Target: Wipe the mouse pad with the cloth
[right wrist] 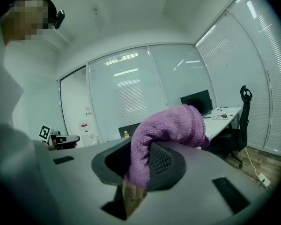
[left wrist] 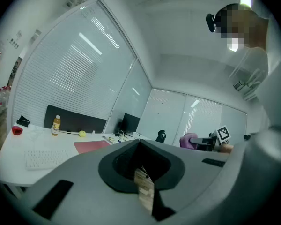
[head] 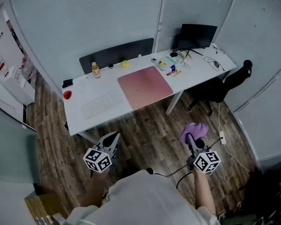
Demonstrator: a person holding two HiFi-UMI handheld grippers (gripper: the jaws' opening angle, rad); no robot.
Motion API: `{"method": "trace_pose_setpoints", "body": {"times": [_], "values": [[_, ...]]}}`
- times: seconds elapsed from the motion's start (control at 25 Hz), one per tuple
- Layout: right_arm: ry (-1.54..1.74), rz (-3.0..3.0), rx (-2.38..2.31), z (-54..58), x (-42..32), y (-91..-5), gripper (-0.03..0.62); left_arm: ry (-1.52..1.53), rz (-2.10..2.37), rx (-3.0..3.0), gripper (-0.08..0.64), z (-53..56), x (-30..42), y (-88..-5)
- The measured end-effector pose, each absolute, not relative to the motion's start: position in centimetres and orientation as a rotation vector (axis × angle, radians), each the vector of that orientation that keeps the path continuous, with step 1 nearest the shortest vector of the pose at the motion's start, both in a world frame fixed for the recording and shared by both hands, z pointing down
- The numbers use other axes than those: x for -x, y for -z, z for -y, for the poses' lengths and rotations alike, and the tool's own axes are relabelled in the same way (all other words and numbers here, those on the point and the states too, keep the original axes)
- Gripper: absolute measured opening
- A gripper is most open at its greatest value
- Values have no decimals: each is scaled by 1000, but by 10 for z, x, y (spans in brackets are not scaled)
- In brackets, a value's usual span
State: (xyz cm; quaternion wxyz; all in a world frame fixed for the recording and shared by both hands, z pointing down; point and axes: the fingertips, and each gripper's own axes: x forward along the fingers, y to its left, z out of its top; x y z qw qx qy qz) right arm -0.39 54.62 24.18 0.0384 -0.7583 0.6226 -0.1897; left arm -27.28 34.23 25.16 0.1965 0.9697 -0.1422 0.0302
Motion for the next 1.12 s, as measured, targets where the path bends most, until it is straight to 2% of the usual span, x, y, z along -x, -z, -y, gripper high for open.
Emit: {"method": "trace_pose_setpoints", "body": {"times": [0.56,1.12], "values": [[562,-1969,2288,-540,-8,-243,83,-103,412,-2725,18,-345,253,-255],[538,-2100,2250,-539,-49,-249,81,-104,492,-2741,18,-366,222,-257]]}}
